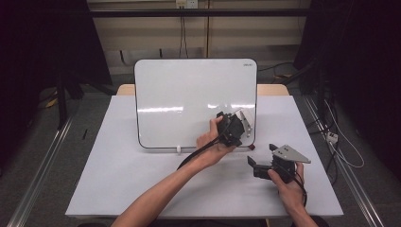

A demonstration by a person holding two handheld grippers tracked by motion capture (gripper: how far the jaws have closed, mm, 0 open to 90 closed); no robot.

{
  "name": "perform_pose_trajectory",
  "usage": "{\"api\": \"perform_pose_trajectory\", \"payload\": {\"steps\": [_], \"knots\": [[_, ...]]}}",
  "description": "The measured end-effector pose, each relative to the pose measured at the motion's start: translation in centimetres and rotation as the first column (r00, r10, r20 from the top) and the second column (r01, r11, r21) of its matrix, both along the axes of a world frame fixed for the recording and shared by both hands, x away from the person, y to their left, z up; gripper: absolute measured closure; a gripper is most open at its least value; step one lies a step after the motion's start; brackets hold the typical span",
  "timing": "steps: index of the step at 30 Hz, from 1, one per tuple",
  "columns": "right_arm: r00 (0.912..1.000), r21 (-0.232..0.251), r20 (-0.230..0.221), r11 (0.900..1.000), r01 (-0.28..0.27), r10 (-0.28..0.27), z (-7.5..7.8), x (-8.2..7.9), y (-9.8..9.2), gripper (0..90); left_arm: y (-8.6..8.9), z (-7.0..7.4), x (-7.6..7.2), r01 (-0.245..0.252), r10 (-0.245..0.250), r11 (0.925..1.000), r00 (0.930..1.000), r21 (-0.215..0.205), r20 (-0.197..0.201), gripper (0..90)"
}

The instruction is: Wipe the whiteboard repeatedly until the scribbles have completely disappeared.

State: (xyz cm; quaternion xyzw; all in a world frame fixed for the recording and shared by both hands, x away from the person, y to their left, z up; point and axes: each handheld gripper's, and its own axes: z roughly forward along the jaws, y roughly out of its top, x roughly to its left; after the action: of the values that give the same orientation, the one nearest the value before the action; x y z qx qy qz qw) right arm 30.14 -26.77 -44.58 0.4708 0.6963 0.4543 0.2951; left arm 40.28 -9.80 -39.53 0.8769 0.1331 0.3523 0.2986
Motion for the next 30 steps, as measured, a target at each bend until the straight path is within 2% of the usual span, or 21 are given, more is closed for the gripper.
{"api": "perform_pose_trajectory", "payload": {"steps": [4, 7, 13, 14, 15, 16, 17, 20, 24, 27, 30], "knots": [[1.0000, 0.000, 0.000, 1.000, 0.001, -0.001, 0.0, 0.0, 0.0, 5.6, 0.0, -0.3, -0.2, 0.000, 0.000, 0.9998, 1.0000, -0.018, 0.000, 30.2], [1.0000, 0.000, 0.000, 1.000, 0.000, 0.000, 0.0, 0.0, 0.0, 5.6, 0.0, -0.1, -0.2, -0.002, 0.002, 1.0000, 1.0000, 0.002, 0.004, 30.2], [1.0000, 0.003, -0.001, 1.000, 0.002, -0.002, 0.0, 0.0, -0.1, 5.6, 0.1, 0.3, 0.3, 0.000, 0.000, 0.9998, 0.9998, -0.018, -0.020, 30.2], [1.0000, 0.003, 0.000, 1.000, 0.002, -0.002, 0.0, 0.0, -0.2, 5.6, 0.1, 0.5, 0.5, -0.010, 0.009, 0.9994, 0.9997, -0.032, -0.024, 30.1], [1.0000, 0.001, 0.002, 1.000, 0.004, -0.004, 0.0, 0.0, -0.2, 5.6, 0.0, 0.7, 0.6, -0.014, 0.013, 0.9993, 0.9996, -0.034, -0.025, 30.1], [1.0000, 0.002, 0.002, 1.000, 0.004, -0.004, 0.0, 0.1, -0.2, 5.6, 0.0, 0.9, 0.7, -0.010, 0.010, 0.9998, 0.9994, -0.017, -0.032, 30.1], [1.0000, 0.001, 0.002, 1.000, 0.002, -0.002, 0.0, 0.1, -0.2, 5.6, -0.1, 0.9, 0.8, -0.011, 0.010, 0.9993, 0.9996, -0.035, -0.028, 30.1], [1.0000, -0.001, 0.001, 1.000, 0.000, 0.000, 0.0, 0.0, -0.1, 5.6, 0.1, 1.7, 1.4, -0.017, 0.016, 0.9990, 0.9997, -0.040, -0.020, 30.2], [1.0000, 0.002, -0.001, 1.000, 0.004, -0.004, 0.0, 0.0, -0.2, 5.6, 0.5, 3.4, 2.9, -0.037, 0.036, 0.9982, 0.9991, -0.047, -0.021, 30.2], [1.0000, 0.003, 0.002, 1.000, 0.004, -0.004, 0.0, 0.0, -0.4, 5.6, 0.9, 4.8, 4.1, -0.057, 0.056, 0.9954, 0.9983, -0.077, -0.019, 30.2], [1.0000, 0.004, 0.000, 1.000, 0.004, -0.004, 0.0, 0.0, -0.4, 5.7, 1.2, 5.9, 5.0, -0.071, 0.070, 0.9940, 0.9973, -0.083, -0.021, 30.2]]}}
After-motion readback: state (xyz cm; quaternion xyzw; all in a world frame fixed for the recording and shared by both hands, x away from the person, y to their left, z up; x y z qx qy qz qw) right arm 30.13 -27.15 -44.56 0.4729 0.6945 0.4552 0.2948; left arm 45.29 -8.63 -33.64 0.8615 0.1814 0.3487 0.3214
